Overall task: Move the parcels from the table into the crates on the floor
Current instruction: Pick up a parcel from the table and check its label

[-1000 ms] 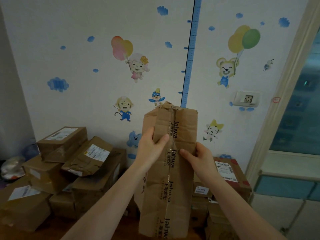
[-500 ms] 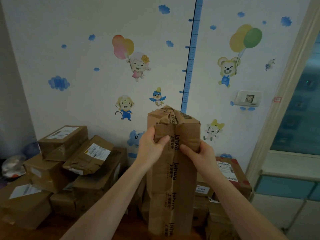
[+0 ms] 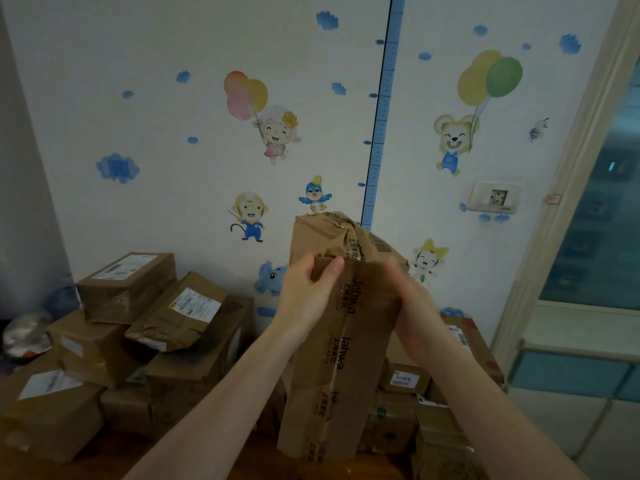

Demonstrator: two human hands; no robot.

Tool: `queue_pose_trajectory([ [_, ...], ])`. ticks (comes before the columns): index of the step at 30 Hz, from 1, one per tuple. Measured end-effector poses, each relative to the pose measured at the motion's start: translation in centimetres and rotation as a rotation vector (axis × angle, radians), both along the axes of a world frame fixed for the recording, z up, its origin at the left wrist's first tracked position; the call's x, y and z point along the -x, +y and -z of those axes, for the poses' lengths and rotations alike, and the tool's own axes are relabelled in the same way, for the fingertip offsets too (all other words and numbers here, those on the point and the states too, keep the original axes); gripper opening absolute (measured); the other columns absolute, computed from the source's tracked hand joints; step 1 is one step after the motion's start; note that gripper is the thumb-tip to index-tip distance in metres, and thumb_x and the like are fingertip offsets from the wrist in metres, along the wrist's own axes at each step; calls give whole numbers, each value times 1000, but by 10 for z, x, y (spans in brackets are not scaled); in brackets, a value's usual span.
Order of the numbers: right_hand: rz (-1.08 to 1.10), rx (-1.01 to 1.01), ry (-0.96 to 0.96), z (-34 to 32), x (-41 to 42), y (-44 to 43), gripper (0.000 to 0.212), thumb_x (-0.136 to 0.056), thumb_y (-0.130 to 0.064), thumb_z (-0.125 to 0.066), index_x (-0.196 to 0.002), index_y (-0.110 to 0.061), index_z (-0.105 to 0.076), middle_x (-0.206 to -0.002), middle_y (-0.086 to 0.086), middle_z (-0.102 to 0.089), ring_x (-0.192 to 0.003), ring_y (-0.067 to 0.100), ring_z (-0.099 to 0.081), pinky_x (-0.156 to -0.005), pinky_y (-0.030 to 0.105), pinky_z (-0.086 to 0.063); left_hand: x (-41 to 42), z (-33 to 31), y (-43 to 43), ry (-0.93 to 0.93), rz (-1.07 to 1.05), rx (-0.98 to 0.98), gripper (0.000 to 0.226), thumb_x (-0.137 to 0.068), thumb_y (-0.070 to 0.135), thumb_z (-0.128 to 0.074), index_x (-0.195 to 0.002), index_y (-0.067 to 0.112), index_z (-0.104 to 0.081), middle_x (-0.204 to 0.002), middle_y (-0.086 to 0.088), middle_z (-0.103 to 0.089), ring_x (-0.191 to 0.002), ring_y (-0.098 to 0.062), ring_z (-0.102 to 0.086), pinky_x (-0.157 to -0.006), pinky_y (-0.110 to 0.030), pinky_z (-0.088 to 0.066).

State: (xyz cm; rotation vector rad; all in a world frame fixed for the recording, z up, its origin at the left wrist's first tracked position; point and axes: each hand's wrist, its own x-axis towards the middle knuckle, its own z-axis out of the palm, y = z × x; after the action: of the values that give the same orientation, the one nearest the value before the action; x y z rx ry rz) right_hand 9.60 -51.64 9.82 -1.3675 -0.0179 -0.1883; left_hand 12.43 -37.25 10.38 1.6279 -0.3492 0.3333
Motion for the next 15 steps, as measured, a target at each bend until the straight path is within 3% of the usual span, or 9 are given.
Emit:
queue_pose_trajectory([
  [3,4,-63,164,-16,-2,-2,43,-84,-55,-57,-102,-18,-70,-97,1,-74,-97,18,-67,-85,36,-49,4,5,-2,-100,-53,-30,23,-93,23,-58,-70,22,-54,-66,4,-57,-64,-11,-53,-60,-23,-39],
  [6,147,8,163,-19,-3,3,32,-89,-43,-57,-98,-14,-68,-87,4,-74,-85,18,-67,-69,30,-48,5,8,-3,-118,-5,13,17,-93,27,-58,-80,17,-62,-76,-4,-65,-76,-21,-63,-69,-34,-49],
  [10,173,42,69,-14,1,12,28,-96,-31,-49,-96,-10,-67,-79,4,-69,-73,14,-62,-60,26,-45,6,2,-8,0,28,131,43,-81,55,-62,-89,13,-67,-85,-5,-70,-85,-21,-66,-79,-34,-53],
  [13,84,-58,89,-13,3,12,22,-94,-25,-52,-96,-10,-67,-77,3,-70,-71,12,-64,-58,25,-48,5,2,-8,6,-76,168,23,-82,35,-70,-83,12,-68,-80,-5,-69,-82,-22,-65,-78,-41,-53],
  [15,20,-110,123,-18,5,8,21,-92,-27,-59,-98,-9,-67,-80,4,-73,-71,15,-68,-58,27,-52,4,8,-4,-26,-70,122,24,-78,38,-69,-83,14,-69,-80,-4,-69,-80,-22,-66,-78,-44,-55],
])
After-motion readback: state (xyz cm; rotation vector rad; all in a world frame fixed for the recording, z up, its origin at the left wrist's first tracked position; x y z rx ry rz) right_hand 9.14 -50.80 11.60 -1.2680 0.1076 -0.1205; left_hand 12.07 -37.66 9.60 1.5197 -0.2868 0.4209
